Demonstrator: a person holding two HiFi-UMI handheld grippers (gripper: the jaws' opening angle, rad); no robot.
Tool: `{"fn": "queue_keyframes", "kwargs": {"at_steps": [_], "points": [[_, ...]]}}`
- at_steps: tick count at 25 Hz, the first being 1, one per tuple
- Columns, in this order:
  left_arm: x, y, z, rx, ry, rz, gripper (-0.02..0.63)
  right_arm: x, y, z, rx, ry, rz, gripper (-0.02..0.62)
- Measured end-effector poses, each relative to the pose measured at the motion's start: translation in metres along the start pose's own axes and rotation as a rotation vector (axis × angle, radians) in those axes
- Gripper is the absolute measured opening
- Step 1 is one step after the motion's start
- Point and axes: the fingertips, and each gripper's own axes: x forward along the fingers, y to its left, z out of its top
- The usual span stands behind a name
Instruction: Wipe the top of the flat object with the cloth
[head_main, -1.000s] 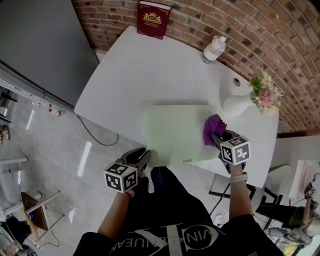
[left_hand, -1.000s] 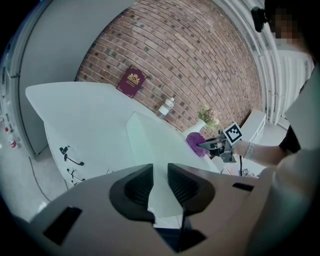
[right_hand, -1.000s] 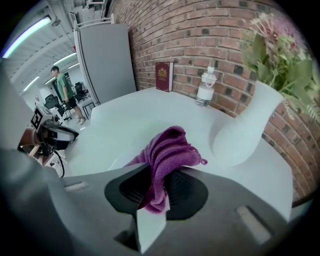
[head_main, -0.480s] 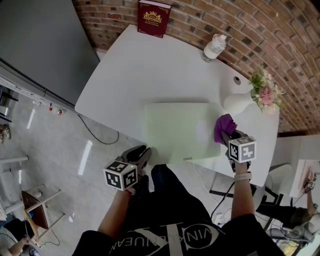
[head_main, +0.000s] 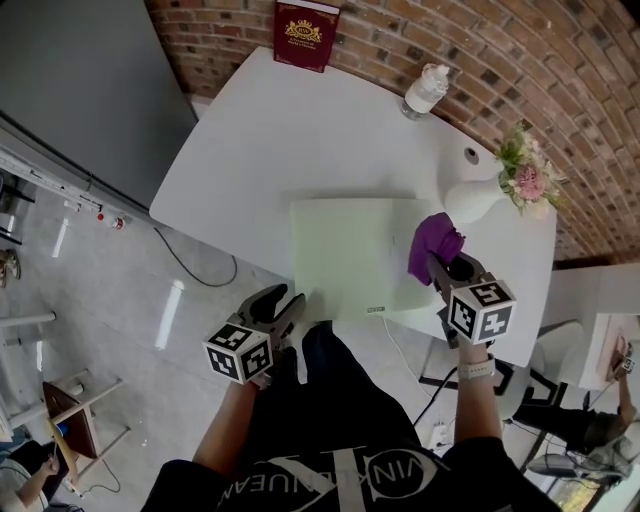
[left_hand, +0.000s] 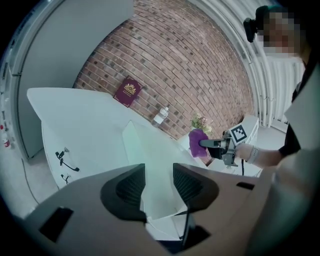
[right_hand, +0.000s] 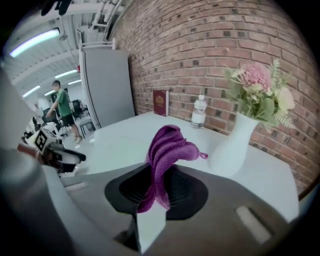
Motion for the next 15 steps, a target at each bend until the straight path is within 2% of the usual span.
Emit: {"fn": "queue_keyframes", "kwargs": {"at_steps": [4, 8, 11, 15], "points": [[-0.010, -0.001, -0.010, 0.006, 0.027, -0.008, 0.156, 0.008, 0.071, 0.012, 0.069, -0.045, 0.197, 0.080], [-0.019, -0.002, -0.017, 0.016, 0.044, -0.013, 0.153, 0.021, 0.136, 0.009, 0.107, -0.033, 0.352, 0.080], [-0.026, -0.004, -0.023, 0.029, 0.056, -0.029, 0.153, 0.030, 0.178, 0.002, 0.094, 0.001, 0.422, 0.080], [-0.039, -0.004, -0.029, 0.048, 0.067, -0.045, 0.153, 0.043, 0.219, -0.002, 0.090, 0.030, 0.475, 0.080]]}}
